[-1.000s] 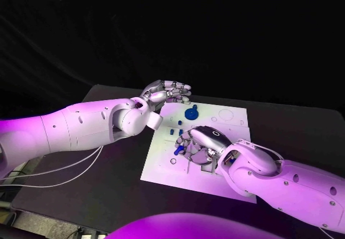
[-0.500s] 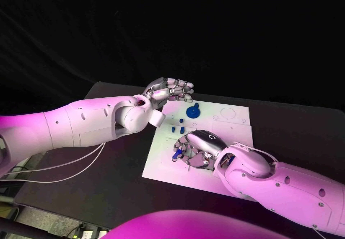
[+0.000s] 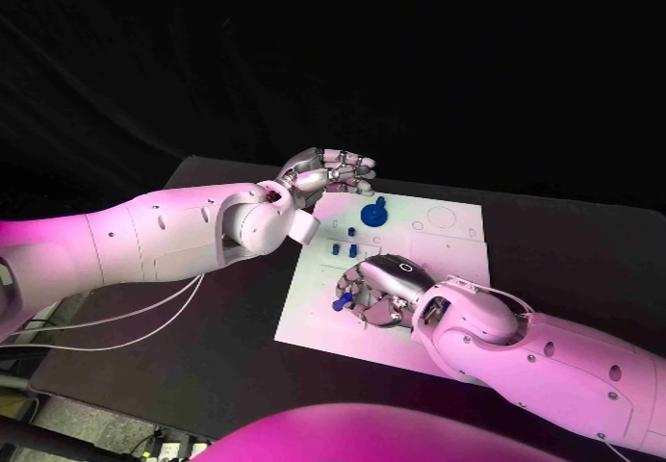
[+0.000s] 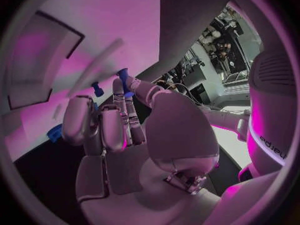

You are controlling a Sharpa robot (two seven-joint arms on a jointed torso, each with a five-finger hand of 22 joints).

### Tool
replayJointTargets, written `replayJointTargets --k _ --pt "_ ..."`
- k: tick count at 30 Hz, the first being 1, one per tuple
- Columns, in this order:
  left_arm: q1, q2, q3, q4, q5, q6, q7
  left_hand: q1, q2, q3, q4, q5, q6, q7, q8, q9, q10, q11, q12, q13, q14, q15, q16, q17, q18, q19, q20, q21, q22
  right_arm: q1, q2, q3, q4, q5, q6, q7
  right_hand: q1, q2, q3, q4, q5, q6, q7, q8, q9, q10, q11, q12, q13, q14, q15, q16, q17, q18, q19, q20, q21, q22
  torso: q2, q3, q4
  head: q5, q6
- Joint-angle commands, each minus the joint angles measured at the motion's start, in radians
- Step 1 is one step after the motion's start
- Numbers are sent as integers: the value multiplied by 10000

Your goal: Assemble the parts on the task board

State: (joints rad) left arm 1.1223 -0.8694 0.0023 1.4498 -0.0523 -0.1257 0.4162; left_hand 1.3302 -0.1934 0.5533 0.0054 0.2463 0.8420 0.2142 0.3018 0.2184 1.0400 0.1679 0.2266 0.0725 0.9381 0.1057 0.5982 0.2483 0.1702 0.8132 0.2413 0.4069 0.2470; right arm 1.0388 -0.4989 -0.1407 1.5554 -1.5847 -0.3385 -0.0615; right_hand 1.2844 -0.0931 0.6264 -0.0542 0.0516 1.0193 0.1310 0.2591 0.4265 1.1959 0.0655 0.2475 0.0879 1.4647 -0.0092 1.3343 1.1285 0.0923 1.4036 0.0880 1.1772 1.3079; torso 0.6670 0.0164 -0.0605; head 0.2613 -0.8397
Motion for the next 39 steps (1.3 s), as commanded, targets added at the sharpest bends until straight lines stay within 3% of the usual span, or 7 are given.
replayJointTargets --k 1,14,18,23,29,34,39 --pt "14 15 9 33 -18 146 56 12 77 -62 22 6 -85 174 -30 -8 -72 -18 65 9 4 78 -62 9 101 75 -18 -32 -9 -30 27 -25 -30 -408 299 -196 13 81 43 5 40 88 7 252 505 -77 -13 -57 8 192 -49 33 -12 -113 34 13 -24 941 5 3 -7 7 6" --pt "19 8 9 39 -17 146 42 4 76 -67 27 6 -87 174 -30 -8 -79 -17 70 9 2 79 -68 17 101 81 -16 -45 -17 -52 186 -58 -55 -776 226 -259 -92 -38 -6 -23 55 -110 64 223 534 -161 32 -140 18 180 -13 21 -37 -111 17 35 -53 952 1 -7 5 6 16" --pt "20 20 9 28 -18 151 35 4 76 -67 27 6 -87 174 -30 -8 -79 -17 70 9 2 79 -68 17 101 81 -16 -45 -17 -55 216 -65 -59 -794 255 -264 -276 -209 -54 18 141 -553 210 -67 411 -237 123 -186 52 188 60 58 4 -118 24 89 -37 985 6 -5 9 5 20" --pt "20 26 9 21 -18 150 36 4 76 -67 27 6 -87 174 -30 -8 -79 -17 70 9 2 79 -68 17 101 81 -16 -45 -17 -56 218 -70 -84 -805 261 -308 -432 -401 -79 62 213 -1092 230 -483 218 -272 148 -199 107 184 92 85 25 -113 22 136 -46 1009 -7 -16 -2 3 7" --pt "20 26 9 19 -18 150 37 4 76 -67 27 6 -87 174 -30 -8 -79 -17 70 9 2 79 -68 17 101 81 -16 -45 -17 -58 200 -76 -75 -811 196 -351 -461 -471 -95 62 229 -1186 229 -575 174 -283 147 -200 128 178 91 81 10 -111 23 139 -46 1017 -6 -7 2 2 15" --pt "20 17 9 20 -18 150 35 2 83 -67 32 8 -88 174 -30 -8 -86 -18 78 10 0 79 -75 26 101 88 -15 -61 -26 -67 124 -78 36 -812 -69 -393 -588 -654 -158 117 190 -1735 263 -982 -18 -318 143 -210 186 159 90 70 -24 -97 -9 142 -127 1009 2 7 12 6 14" --pt "20 8 9 15 -18 149 33 2 83 -67 32 8 -88 174 -30 -8 -86 -18 78 10 0 79 -75 26 101 88 -15 -61 -26 -76 -128 -77 373 -688 -638 -316 -623 -717 -199 140 157 -1856 274 -1079 -74 -321 136 -207 208 156 84 70 -27 -95 -11 140 -136 1013 1 8 16 6 19"
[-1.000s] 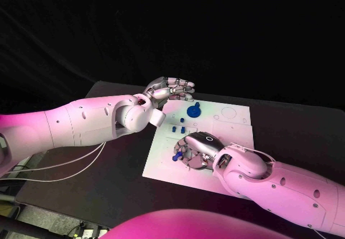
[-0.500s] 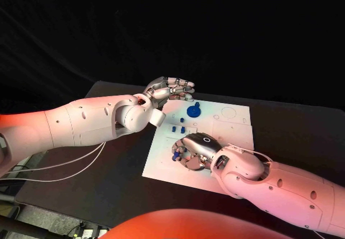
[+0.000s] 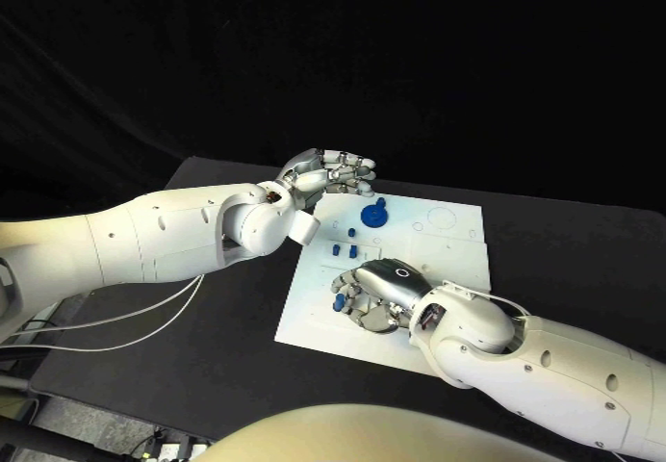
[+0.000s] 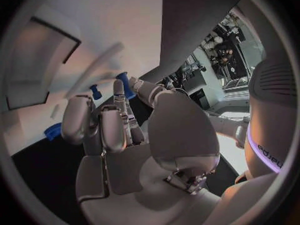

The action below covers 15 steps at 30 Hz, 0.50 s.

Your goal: Assemble the parts on the task board

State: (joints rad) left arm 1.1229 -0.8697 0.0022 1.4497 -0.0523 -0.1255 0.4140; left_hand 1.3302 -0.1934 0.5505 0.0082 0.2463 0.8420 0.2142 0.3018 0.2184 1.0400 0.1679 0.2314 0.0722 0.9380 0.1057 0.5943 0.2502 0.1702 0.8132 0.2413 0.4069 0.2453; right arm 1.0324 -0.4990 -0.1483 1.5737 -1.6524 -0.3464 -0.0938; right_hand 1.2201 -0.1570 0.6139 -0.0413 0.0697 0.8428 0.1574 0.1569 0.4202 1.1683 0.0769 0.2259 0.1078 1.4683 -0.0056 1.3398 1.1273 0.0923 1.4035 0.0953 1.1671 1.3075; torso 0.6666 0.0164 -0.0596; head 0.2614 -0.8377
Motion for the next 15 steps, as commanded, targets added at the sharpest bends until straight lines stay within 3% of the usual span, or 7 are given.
replayJointTargets --k 1,8,10,11,13,15 --pt "14 6 9 16 -17 148 54 2 83 -40 4 8 -88 173 -30 -8 -86 -18 29 13 1 79 -35 8 101 88 -15 -61 -9 -11 -221 2 303 67 -738 63 5 -114 -107 27 -43 -191 22 -131 -50 -31 20 22 30 120 48 19 -10 -98 -3 66 -23 1028 4 8 4 4 3" --pt "13 -11 8 5 -17 150 52 2 83 -40 4 8 -88 173 -30 -8 -86 -18 29 13 1 79 -35 8 101 88 -15 -61 -9 136 -1110 102 1127 1468 -1915 812 8 -147 -210 105 -65 -582 13 -403 -192 64 -53 104 139 128 -8 34 3 -109 37 28 32 1070 -19 0 -33 -70 93" --pt "13 -14 8 1 -17 152 51 2 83 -40 4 8 -88 173 -30 -8 -86 -18 29 13 1 79 -35 8 101 88 -15 -61 -9 266 -1466 140 1339 2243 -2009 1087 66 -111 -212 101 -51 -608 11 -432 -211 176 -70 182 201 134 -23 45 18 -116 55 16 65 1088 -17 -2 -41 -202 187" --pt "13 -14 8 -3 -17 153 51 2 83 -40 4 8 -88 173 -30 -8 -86 -18 29 13 1 79 -35 8 101 88 -15 -61 -9 341 -1638 153 1419 2673 -1981 1171 77 -69 -240 130 -51 -277 -4 -269 -153 299 -20 275 276 136 7 47 16 -115 44 20 29 1080 -18 -1 -44 -270 221" --pt "13 -16 8 -12 -17 152 48 2 83 -40 4 8 -88 173 -30 -8 -86 -18 29 13 1 79 -35 8 101 88 -15 -61 -9 553 -2082 176 1564 3901 -1731 1284 50 -12 -334 211 -32 471 131 125 -23 416 47 416 425 146 63 73 48 -128 66 54 64 1106 -33 0 -61 -450 289" --pt "12 -16 7 -22 -17 153 46 2 83 -40 4 8 -88 173 -30 -8 -86 -18 29 13 1 79 -35 8 101 88 -15 -61 -9 729 -2497 189 1642 4944 -1448 1247 7 57 -496 320 105 687 46 332 36 659 -28 722 689 189 21 174 197 -153 146 51 231 1186 -60 -7 -93 -700 370"
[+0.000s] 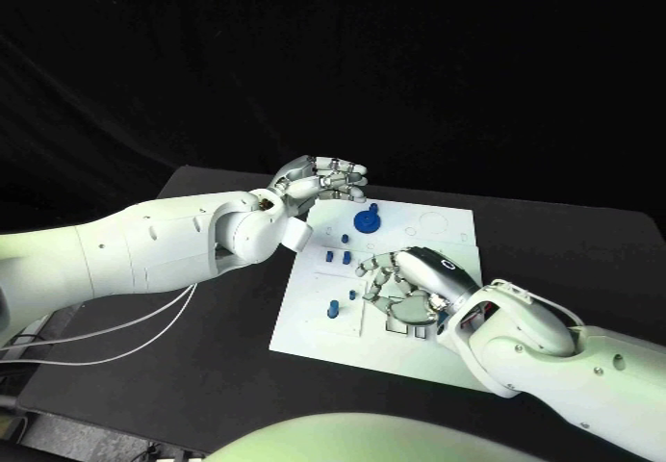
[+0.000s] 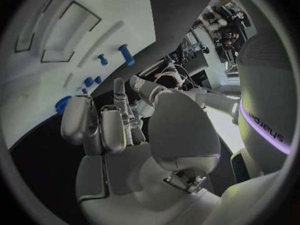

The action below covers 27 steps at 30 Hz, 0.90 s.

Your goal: Assemble the parts on the task board

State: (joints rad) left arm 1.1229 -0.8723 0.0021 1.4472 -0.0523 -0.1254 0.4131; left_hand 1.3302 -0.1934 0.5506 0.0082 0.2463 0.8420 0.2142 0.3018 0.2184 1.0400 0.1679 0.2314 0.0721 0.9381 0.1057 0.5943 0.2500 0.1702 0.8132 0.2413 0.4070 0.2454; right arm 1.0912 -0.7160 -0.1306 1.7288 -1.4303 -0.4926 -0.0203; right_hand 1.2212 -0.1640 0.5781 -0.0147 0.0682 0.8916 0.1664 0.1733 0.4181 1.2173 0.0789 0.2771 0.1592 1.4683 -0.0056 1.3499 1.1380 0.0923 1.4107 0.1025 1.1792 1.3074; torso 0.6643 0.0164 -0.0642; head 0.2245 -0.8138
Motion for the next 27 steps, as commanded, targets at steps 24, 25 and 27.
replayJointTargets --k 24,25,27 --pt "-32 73 -40 -193 -27 211 69 5 83 -44 3 9 -91 172 -30 -7 -99 -18 45 16 -5 80 -51 29 101 100 -13 -93 -28 -47 -3040 -36 1083 3040 767 -2001 -996 -144 -2308 1948 1150 -571 -418 2311 1671 1031 -353 9537 9868 644 -214 1392 2308 -638 1082 -231 2566 2253 -358 76 -538 -1861 209" --pt "-32 74 -41 -190 -27 213 70 5 83 -44 3 9 -91 172 -30 -7 -99 -18 45 16 -5 80 -51 29 101 100 -13 -93 -28 -97 -3028 -41 1112 2817 782 -2173 -1011 -158 -2342 1985 1144 -536 -429 2314 1662 1144 -363 9705 10074 657 -223 1426 2379 -654 1111 -238 2643 2276 -353 68 -535 -1868 183" --pt "-33 73 -41 -186 -28 210 74 5 83 -44 3 9 -91 172 -30 -7 -99 -18 45 16 -5 80 -51 29 101 100 -13 -93 -28 -191 -2954 -52 1141 2345 787 -2546 -1054 -198 -2431 2079 1153 -475 -450 2306 1637 1361 -380 10028 10472 695 -236 1519 2583 -688 1175 -252 2810 2325 -345 62 -522 -1870 110"
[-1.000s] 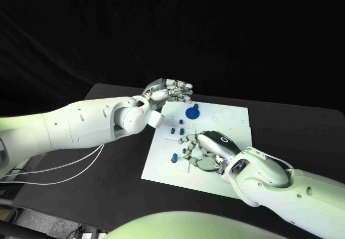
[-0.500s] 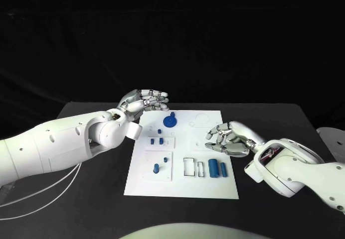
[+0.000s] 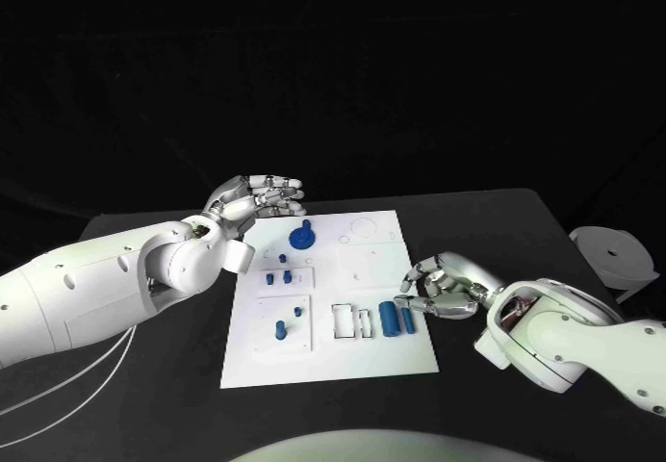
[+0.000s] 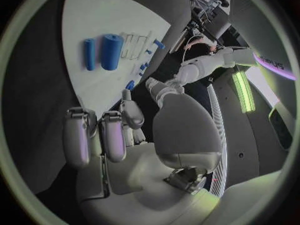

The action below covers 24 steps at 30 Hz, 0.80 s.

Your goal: Assemble the parts on the task board

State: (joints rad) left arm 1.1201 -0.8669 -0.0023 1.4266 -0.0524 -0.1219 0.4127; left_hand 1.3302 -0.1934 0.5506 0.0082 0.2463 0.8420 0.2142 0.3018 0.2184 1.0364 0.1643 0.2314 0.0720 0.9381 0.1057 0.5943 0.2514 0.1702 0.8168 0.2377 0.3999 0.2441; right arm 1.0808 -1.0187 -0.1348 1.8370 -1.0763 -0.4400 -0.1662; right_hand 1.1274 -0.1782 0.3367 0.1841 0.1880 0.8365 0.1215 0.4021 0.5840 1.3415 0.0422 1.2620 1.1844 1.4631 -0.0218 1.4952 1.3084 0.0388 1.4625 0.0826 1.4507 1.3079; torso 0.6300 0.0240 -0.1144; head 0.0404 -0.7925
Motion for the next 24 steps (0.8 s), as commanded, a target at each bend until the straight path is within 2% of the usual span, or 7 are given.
replayJointTargets --k 1,3,6,11,24 --pt "-5 17 3 21 -28 175 79 4 83 -44 3 9 -92 172 -30 -8 -63 18 45 17 -5 80 -51 15 101 65 22 -22 -15 -109 100 -12 59 -1316 264 -1185 -117 -58 -20 94 -46 78 -1 18 -23 125 -13 189 232 751 -74 74 898 -156 663 -53 111 2324 -1 -16 -19 -26 -123" --pt "-5 11 3 28 -28 173 80 4 83 -44 3 9 -92 172 -30 -8 -63 18 45 17 -5 80 -51 15 101 65 22 -22 -15 -173 178 -18 55 -1664 259 -1459 -123 -75 -45 114 -49 87 -4 13 -29 134 -15 210 260 752 -76 82 909 -161 671 -56 131 2329 2 -12 -8 -20 -163" --pt "-5 -6 2 45 -28 172 79 4 83 -44 3 9 -92 172 -30 -8 -63 18 45 17 -5 80 -51 15 101 65 22 -22 -15 -265 319 -25 16 -2240 249 -1863 -151 -107 -98 161 -62 97 -6 5 -40 123 -16 212 270 752 -77 88 916 -163 675 -58 145 2333 18 -26 16 -20 -232" --pt "-4 -27 2 67 -29 170 78 4 83 -44 3 9 -92 172 -30 -8 -63 18 45 17 -5 80 -51 15 101 65 22 -22 -15 -354 552 -29 -96 -2860 259 -2304 -203 -122 -178 260 -100 122 -12 0 -53 116 -18 226 307 748 -78 90 913 -161 670 -60 136 2331 20 -18 -2 37 -288" --pt "-3 -83 3 123 -28 175 72 0 83 -48 7 9 -94 172 -31 -8 -72 19 54 18 -10 82 -60 26 101 71 24 -42 -27 -503 1088 -33 -478 -3699 549 -2844 -288 -145 -353 465 -197 160 -21 -2 -71 68 -23 196 317 730 -80 74 870 -151 646 -61 86 2316 32 7 -15 166 -341"
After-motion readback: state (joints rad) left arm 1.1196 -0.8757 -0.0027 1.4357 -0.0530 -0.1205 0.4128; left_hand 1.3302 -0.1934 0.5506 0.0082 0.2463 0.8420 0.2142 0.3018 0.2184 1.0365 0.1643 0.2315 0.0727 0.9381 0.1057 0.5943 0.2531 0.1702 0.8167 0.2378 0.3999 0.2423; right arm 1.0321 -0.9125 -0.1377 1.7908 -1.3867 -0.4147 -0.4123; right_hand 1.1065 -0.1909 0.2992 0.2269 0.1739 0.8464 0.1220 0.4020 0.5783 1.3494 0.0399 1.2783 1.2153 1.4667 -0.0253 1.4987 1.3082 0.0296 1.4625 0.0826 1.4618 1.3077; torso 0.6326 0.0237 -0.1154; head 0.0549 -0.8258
